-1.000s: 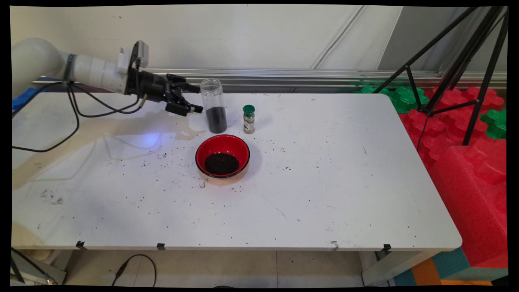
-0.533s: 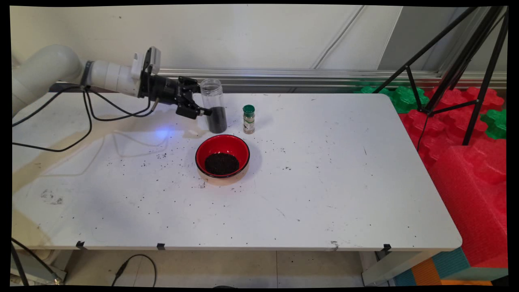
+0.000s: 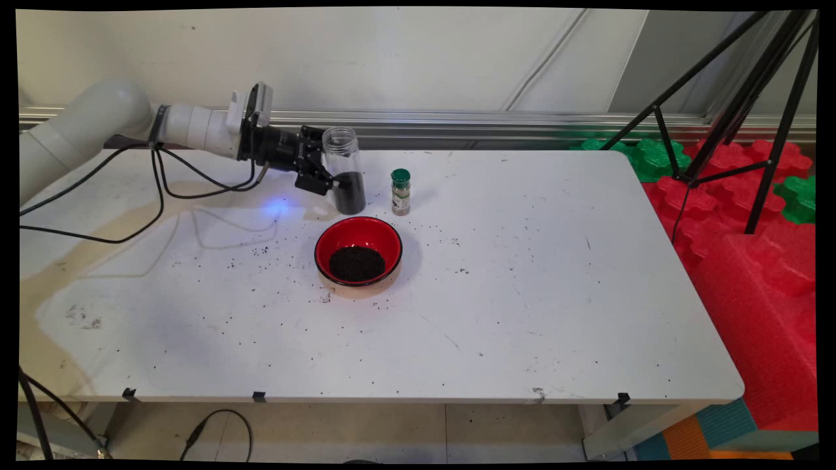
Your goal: Pick up the black seasoning powder from the table
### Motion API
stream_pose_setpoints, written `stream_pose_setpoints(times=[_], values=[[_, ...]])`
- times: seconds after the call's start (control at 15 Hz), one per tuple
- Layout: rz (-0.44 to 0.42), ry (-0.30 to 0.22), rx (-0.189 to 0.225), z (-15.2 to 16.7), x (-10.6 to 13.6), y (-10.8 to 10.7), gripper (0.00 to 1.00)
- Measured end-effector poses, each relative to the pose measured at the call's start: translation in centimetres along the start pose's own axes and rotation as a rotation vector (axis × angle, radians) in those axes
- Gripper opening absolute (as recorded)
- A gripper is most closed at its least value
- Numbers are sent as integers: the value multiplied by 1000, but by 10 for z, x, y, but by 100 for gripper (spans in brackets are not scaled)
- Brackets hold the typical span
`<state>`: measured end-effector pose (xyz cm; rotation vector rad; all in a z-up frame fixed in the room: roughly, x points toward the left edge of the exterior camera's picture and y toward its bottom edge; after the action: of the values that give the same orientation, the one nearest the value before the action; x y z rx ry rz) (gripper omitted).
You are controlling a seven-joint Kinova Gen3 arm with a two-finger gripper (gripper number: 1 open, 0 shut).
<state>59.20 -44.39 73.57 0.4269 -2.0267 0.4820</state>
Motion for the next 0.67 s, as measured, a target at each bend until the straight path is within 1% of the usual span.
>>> stream_pose_setpoints(times=[0.67], values=[[26,19,-26,14,-8,-5,100]])
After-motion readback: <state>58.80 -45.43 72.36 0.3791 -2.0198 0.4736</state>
